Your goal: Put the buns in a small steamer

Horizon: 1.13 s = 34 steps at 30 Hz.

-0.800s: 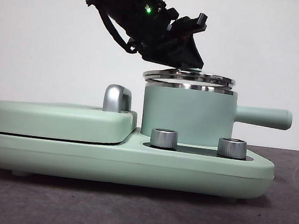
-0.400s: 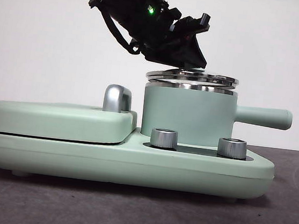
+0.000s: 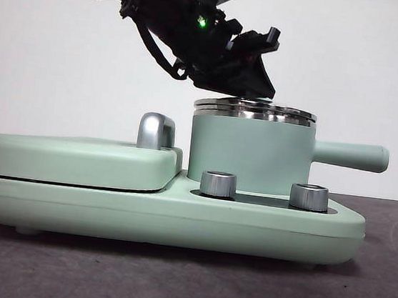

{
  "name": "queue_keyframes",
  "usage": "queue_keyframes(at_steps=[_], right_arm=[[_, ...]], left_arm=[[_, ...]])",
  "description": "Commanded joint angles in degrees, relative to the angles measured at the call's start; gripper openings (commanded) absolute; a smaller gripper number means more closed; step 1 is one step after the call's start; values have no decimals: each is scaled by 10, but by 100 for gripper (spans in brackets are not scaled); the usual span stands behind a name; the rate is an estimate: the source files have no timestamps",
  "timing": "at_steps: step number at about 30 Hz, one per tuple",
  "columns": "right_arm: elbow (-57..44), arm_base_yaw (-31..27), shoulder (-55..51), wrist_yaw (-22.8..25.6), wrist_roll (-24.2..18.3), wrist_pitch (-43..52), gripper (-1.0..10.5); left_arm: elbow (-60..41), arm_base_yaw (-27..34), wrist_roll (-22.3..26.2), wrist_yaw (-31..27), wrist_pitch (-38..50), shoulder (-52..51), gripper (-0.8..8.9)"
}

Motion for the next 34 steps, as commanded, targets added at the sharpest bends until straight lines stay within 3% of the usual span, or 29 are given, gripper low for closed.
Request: queue_keyframes(at_steps=[1,10,15,21,27,34], right_arm=[[3,4,2,2,6,4,359],[3,4,2,2,6,4,359],[3,4,2,2,5,4,359],[3,4,2,2,5,4,360],[3,4,2,2,6,4,360],[3,4,3,-27,5,4,360]], left_arm=[[13,-7,2,3,9,17,10],[13,-7,-5,3,-14,19,12],[13,-7,-24,3,-38,12,249],[13,-7,-32,3,-90,-23,286],[13,2,-45,3,-214,-102,286],[13,21,-80,3,-441,-206,285]])
